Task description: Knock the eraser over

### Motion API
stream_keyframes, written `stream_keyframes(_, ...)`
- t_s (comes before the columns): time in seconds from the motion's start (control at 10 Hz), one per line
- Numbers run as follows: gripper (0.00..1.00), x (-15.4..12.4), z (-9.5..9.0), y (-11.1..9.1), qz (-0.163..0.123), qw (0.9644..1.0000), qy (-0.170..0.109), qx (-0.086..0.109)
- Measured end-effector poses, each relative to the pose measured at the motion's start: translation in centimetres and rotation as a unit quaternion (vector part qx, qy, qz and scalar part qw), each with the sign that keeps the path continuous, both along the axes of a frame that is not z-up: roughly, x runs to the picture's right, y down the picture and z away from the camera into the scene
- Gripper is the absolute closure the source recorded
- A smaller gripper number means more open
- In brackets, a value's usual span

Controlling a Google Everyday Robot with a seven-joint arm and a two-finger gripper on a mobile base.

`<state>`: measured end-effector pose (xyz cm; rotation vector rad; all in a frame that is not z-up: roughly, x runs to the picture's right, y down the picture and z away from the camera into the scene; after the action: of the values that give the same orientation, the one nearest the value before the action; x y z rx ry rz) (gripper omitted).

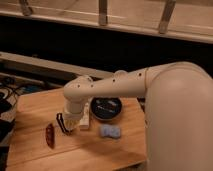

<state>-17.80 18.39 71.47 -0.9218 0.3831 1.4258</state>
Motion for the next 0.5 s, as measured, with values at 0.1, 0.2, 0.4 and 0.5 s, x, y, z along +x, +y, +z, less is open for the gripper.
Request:
stream_keyframes(0.1,0.72,0.3,-0.3,-0.4,-0.001,1.0000,0.009,0.004)
stream_keyframes(0.2,0.74,0.9,-0.4,-0.9,0.000,0.9998,0.018,0.009)
stream_keyframes(0.4,0.94,2.3,-0.5,-2.6,0.007,0.9991,0.037,0.020)
stream_keyframes(0.5,0.98,2.7,-0.3,-3.3,0.014,0.9988,0.041,0.023)
